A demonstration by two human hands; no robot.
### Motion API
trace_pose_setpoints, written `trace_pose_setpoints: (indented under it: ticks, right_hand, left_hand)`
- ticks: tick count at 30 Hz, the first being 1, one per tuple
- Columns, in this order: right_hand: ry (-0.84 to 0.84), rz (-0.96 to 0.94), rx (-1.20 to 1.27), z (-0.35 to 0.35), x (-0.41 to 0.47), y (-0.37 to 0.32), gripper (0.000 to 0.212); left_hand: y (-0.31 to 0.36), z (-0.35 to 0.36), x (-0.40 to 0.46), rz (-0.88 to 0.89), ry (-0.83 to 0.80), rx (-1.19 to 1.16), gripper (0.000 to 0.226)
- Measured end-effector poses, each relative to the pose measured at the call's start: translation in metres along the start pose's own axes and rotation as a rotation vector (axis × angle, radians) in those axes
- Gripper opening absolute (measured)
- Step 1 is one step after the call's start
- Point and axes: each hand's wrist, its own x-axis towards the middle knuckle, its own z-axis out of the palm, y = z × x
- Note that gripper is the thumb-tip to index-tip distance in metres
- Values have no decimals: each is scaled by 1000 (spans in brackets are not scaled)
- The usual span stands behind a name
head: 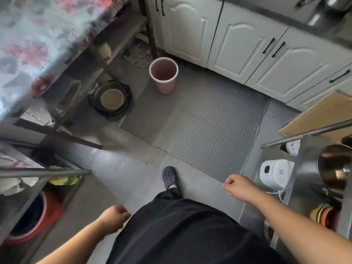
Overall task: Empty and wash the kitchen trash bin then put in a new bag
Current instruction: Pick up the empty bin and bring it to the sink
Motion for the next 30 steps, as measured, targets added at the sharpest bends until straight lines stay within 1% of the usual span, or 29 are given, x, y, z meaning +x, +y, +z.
trace_pose_setpoints:
  ticks: [2, 4, 9, 11, 14, 17, 19, 21, 25, 27, 30]
  right_hand:
    - [-20, -5, -29, -17, 14, -22, 24]
    - [-17, -6, -8, -34, 29, -41, 25]
    - [17, 88, -14, -86, 56, -53, 25]
    - [19, 117, -10, -111, 73, -53, 28]
    - [-14, 162, -22, -151, 106, -53, 26]
    - [-53, 175, -66, -195, 149, -55, 33]
    - [-61, 185, -105, -234, 183, -60, 31]
    - [-49, 155, -140, -276, 216, -74, 26]
    - [-56, 13, -310, -366, 285, -140, 23]
    - [-59, -51, -323, -400, 316, -188, 19]
    - [-45, -164, -309, -424, 351, -268, 16]
  left_hand:
    - [33, -38, 13, 49, -19, 106, 15]
    - [74, -80, 26, 90, 16, 136, 15]
    - [181, -162, 58, 160, 174, -62, 17]
    - [222, -184, 71, 188, 199, -119, 17]
    - [278, -203, 89, 180, 183, -135, 16]
    - [331, -209, 101, 154, 166, -117, 20]
    - [364, -212, 108, 126, 150, -101, 23]
    - [394, -214, 111, 96, 133, -96, 24]
    - [440, -222, 120, 44, 125, -132, 22]
    - [453, -228, 126, 16, 115, -146, 22]
    - [460, -242, 141, -34, 101, -213, 14]
